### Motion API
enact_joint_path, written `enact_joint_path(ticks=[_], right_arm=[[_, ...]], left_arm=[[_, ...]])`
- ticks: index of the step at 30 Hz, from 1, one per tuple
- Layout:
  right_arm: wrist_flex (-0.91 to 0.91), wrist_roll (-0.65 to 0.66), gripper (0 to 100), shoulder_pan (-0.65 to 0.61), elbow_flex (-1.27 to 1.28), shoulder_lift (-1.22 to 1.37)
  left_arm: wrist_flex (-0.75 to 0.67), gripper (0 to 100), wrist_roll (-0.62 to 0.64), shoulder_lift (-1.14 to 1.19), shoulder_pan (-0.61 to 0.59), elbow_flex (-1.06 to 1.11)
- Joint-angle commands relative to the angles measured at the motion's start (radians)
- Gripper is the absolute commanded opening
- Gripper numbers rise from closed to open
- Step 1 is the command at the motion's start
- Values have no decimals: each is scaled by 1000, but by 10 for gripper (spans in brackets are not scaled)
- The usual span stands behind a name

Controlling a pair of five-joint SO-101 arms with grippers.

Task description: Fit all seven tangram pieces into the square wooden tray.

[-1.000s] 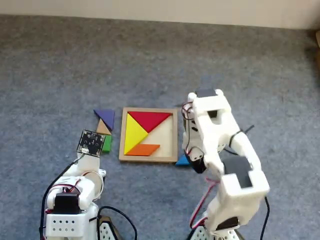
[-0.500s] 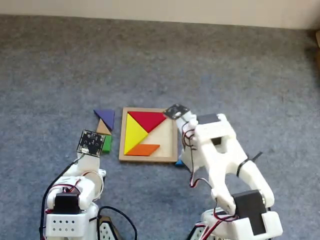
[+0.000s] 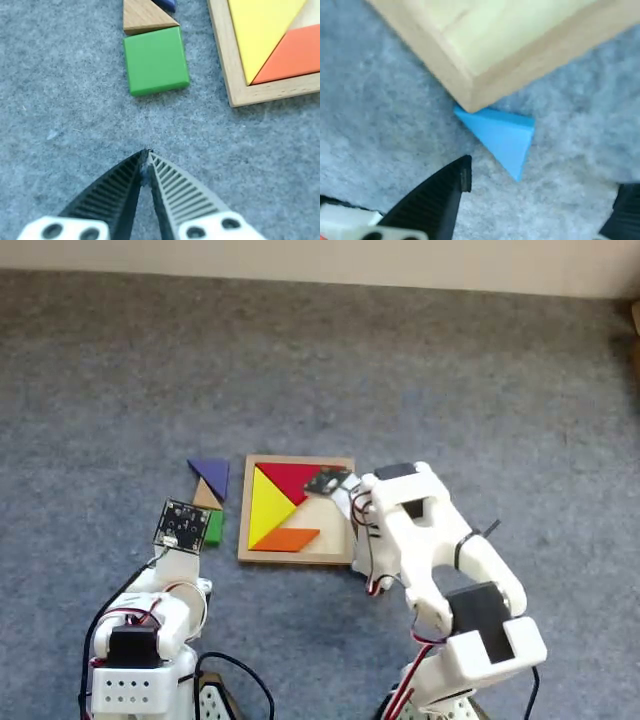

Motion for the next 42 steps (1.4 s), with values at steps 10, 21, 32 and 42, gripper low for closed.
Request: enact_joint_path(ticks=[10,21,32,42], right_arm=[[-19,144,418,-70,-56,-4],[-47,141,418,-128,-53,-4],[-159,146,278,-125,-48,1],[-165,140,277,-110,-4,-5]], left_arm=[[3,6,-9,-31,12,19],[3,6,-9,-31,12,19],[6,6,-9,-38,5,19],[6,6,-9,-39,4,19]])
